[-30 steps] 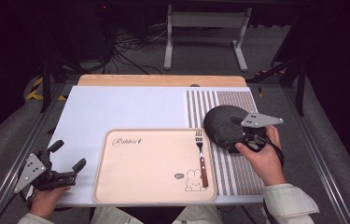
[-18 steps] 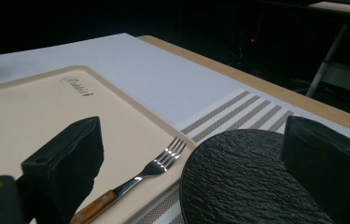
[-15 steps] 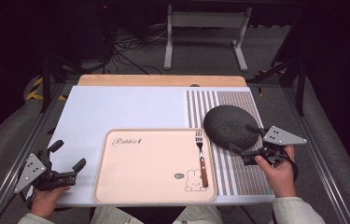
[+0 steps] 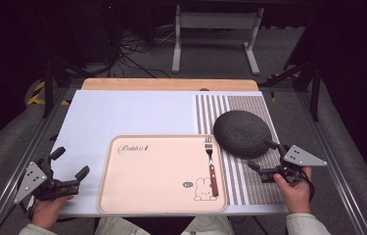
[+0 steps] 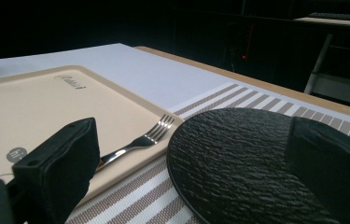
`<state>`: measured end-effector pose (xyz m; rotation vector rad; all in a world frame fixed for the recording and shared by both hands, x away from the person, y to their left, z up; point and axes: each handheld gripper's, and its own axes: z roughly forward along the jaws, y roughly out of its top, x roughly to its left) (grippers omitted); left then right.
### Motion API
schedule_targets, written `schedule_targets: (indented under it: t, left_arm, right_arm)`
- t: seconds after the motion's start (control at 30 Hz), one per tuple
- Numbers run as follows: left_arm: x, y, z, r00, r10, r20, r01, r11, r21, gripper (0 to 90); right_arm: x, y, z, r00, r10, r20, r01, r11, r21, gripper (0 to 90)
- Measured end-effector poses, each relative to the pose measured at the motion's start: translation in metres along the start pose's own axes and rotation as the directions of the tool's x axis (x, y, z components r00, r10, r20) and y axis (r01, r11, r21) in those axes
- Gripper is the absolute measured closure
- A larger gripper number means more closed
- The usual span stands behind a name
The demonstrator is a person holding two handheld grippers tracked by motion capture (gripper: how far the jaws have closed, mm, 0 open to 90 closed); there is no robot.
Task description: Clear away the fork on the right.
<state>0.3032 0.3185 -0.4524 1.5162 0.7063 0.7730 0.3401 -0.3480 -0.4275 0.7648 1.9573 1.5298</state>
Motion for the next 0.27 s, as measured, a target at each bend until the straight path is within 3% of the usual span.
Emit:
schedule_targets:
  t: [0.13, 0.27]
  left_arm:
    - [-0.001, 0.001, 0.0, 0.9999, 0.012, 0.007, -0.012, 0.9999, -0.003, 0.0]
    - [-0.001, 0.001, 0.0, 0.9997, 0.026, 0.004, -0.026, 0.9997, 0.002, 0.0]
  right_arm:
    - [-0.005, -0.016, -0.004, 0.9992, 0.041, 0.007, -0.041, 0.9991, -0.009, 2.6]
    - [-0.007, -0.02, -0.009, 0.9983, 0.053, 0.023, -0.053, 0.9985, -0.013, 2.6]
